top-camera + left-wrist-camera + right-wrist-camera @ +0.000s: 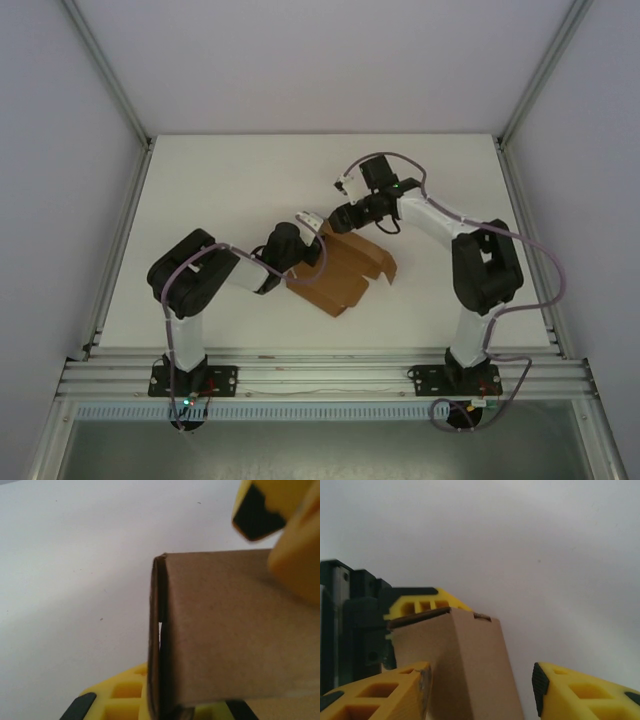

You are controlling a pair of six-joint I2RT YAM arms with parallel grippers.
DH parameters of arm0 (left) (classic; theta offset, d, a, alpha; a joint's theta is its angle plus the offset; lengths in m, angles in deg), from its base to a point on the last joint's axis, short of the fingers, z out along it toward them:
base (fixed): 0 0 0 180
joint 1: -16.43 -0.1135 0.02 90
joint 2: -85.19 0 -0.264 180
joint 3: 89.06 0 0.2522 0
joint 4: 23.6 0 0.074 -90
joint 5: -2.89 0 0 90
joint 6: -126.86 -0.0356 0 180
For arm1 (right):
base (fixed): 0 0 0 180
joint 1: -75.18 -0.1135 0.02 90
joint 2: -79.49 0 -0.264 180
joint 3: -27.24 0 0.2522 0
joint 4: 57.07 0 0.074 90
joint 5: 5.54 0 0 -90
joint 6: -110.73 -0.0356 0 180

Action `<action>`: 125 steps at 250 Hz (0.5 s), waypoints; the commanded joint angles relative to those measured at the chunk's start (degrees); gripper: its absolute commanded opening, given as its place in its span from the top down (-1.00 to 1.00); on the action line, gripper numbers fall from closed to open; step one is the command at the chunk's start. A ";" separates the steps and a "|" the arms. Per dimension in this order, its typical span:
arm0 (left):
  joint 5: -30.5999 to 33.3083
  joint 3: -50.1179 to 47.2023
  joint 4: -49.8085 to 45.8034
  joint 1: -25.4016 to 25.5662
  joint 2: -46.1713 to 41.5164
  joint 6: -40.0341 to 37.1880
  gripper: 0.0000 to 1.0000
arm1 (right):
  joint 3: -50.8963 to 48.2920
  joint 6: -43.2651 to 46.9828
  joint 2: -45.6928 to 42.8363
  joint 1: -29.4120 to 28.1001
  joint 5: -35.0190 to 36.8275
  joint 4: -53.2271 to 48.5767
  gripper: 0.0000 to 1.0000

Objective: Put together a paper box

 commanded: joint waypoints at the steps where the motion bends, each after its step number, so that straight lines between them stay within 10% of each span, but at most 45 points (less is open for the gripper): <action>1: 0.04 1.37 -2.18 0.43 1.76 -0.14 1.00 | -0.12 1.60 1.44 -0.22 -1.52 -3.14 -0.11; 54: 2.54 3.01 -3.89 0.43 1.45 1.64 0.54 | -2.84 1.37 3.24 -0.17 1.95 -2.43 -0.01; 125: 5.64 5.59 -2.43 0.43 2.35 1.83 0.52 | -2.07 1.40 3.71 -0.01 0.64 -3.85 -0.01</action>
